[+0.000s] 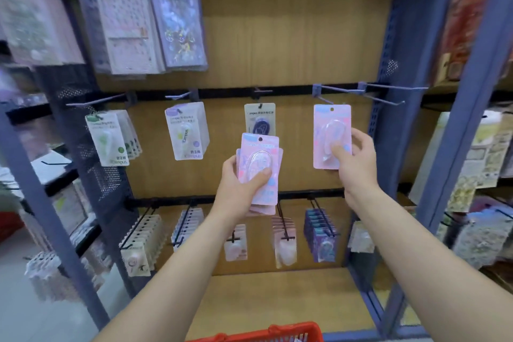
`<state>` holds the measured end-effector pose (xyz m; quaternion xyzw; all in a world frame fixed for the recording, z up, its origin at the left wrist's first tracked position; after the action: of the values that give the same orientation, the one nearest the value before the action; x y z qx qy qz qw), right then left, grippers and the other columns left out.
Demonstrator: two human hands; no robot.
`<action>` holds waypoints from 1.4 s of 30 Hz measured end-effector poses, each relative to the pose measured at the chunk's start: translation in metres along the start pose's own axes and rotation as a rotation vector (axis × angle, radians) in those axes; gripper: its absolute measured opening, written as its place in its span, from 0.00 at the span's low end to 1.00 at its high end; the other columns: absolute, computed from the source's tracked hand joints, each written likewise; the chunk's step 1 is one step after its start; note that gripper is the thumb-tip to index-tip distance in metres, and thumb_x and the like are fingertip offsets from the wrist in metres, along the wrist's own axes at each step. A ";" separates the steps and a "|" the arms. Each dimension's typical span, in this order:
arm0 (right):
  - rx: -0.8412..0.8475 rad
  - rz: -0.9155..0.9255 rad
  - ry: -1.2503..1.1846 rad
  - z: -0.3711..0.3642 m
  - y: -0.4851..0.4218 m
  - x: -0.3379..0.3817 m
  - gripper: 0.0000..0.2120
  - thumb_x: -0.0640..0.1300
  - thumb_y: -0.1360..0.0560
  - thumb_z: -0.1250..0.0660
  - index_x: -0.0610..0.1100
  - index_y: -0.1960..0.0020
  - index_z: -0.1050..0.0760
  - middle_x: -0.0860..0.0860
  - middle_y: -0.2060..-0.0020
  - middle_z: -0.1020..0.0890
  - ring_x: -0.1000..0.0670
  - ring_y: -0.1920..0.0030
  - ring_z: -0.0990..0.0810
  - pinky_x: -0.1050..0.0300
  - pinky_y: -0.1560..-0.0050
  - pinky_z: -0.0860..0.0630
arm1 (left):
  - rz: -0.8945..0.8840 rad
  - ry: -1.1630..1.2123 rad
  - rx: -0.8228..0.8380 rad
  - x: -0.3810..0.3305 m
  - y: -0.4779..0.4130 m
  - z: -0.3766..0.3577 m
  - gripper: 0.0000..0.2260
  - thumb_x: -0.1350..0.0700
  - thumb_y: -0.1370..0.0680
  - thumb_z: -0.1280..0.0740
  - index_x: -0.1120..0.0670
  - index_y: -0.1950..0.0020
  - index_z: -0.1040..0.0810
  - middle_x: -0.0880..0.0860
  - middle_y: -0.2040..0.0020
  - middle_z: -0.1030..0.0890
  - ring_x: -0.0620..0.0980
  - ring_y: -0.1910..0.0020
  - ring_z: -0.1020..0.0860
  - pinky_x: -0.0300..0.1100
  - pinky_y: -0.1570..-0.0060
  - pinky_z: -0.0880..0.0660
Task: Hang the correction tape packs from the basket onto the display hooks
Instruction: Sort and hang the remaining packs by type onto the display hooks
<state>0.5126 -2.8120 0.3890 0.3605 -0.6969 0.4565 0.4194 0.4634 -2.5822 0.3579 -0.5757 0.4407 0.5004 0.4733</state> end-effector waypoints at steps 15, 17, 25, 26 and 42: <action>-0.022 -0.043 0.061 0.024 -0.067 -0.014 0.13 0.42 0.19 0.34 0.51 0.35 0.27 0.54 0.45 0.17 0.51 0.51 0.15 0.58 0.65 0.21 | -0.013 -0.057 0.051 0.002 -0.041 -0.047 0.31 0.51 0.25 0.23 0.45 0.28 0.35 0.46 0.37 0.21 0.51 0.43 0.17 0.57 0.61 0.15; -0.017 -0.038 0.063 0.026 -0.071 -0.018 0.13 0.42 0.19 0.33 0.51 0.35 0.26 0.56 0.46 0.17 0.52 0.51 0.15 0.59 0.66 0.21 | -0.013 -0.063 0.050 0.005 -0.043 -0.049 0.30 0.51 0.25 0.23 0.46 0.28 0.35 0.46 0.37 0.21 0.50 0.44 0.17 0.57 0.62 0.15; -0.078 -0.147 0.591 0.022 -0.080 -0.041 0.34 0.56 0.22 0.30 0.53 0.20 0.39 0.46 0.26 0.30 0.41 0.30 0.27 0.42 0.34 0.25 | -0.010 -0.040 0.052 0.014 -0.048 -0.062 0.29 0.51 0.25 0.23 0.46 0.29 0.35 0.46 0.38 0.21 0.49 0.43 0.17 0.57 0.59 0.15; -0.091 -0.135 0.619 0.022 -0.069 -0.042 0.33 0.57 0.22 0.30 0.52 0.21 0.37 0.47 0.27 0.30 0.42 0.30 0.28 0.43 0.33 0.27 | -0.009 -0.032 0.057 0.014 -0.049 -0.063 0.29 0.52 0.24 0.23 0.46 0.29 0.35 0.46 0.38 0.21 0.49 0.43 0.17 0.57 0.59 0.15; 0.322 -0.109 0.234 0.019 0.001 -0.069 0.05 0.42 0.24 0.24 0.41 0.54 0.19 0.46 0.57 0.14 0.48 0.56 0.15 0.52 0.50 0.18 | -0.017 -0.025 0.117 0.039 -0.057 -0.095 0.33 0.46 0.26 0.22 0.48 0.27 0.35 0.48 0.35 0.21 0.52 0.41 0.17 0.59 0.48 0.17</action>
<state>0.5331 -2.8217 0.3214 0.4044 -0.5410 0.5774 0.4588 0.5387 -2.6681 0.3302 -0.5444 0.4585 0.4769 0.5158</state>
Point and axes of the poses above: each hand's wrist, its own y-axis away from the middle knuckle, its own z-axis out of the back of the hand, x = y × z, the point moved 3 cm from there along -y, towards the middle knuckle
